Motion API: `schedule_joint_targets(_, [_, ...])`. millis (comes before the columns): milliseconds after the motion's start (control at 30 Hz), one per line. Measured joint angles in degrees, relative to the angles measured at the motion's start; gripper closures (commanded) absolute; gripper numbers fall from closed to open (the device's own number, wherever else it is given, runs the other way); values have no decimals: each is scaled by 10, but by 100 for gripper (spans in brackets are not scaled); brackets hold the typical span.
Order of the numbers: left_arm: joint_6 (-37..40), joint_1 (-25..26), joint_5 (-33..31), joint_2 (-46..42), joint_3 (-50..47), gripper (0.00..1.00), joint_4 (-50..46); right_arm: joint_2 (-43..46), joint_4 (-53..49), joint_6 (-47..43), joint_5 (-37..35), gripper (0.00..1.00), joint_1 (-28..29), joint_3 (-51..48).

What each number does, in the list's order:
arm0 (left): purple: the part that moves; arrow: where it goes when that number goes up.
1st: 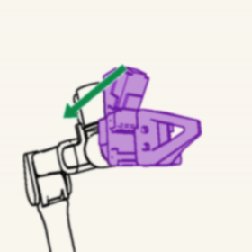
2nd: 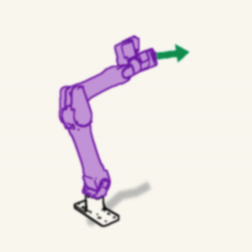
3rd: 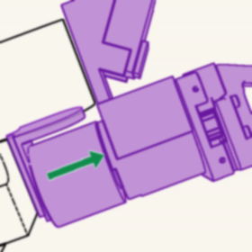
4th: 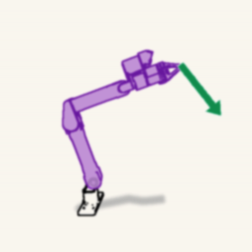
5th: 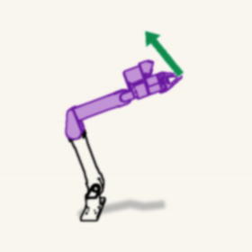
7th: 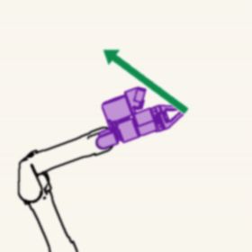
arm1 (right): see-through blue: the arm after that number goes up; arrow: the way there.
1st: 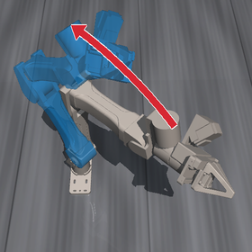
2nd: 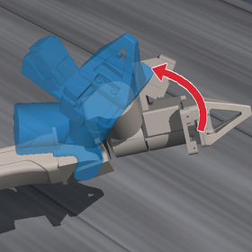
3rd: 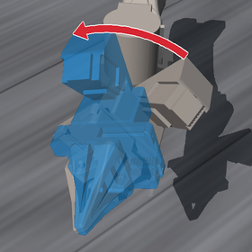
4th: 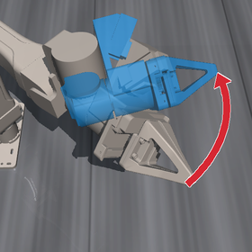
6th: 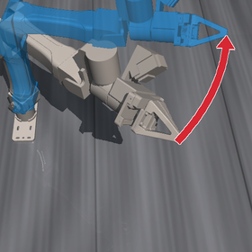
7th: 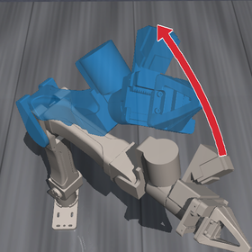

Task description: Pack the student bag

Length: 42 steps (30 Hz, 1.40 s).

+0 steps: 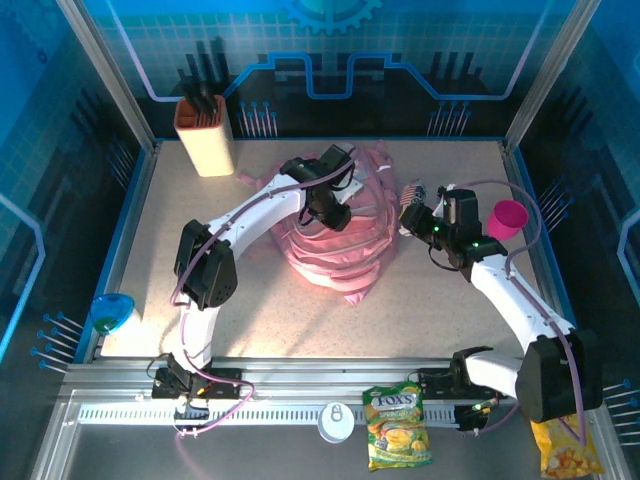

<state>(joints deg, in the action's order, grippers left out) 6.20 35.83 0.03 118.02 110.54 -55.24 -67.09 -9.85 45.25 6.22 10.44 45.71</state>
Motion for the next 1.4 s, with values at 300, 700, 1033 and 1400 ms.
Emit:
schedule_joint_targets(300, [2,-7,32,-2,0,92,10,23,4,33,15,64,0,-26])
schedule_joint_targets(700, [-38,-14,33,-63,-33,94,139,-18,48,110,73,64,69,-24])
schedule_joint_targets(1033, [-66,-17,35,-72,-51,95,176,-145,116,157,89,64,106,40])
schedule_joint_targets(1400, [-113,-34,59,-72,-51,94,183,-220,97,185,47,35,113,118])
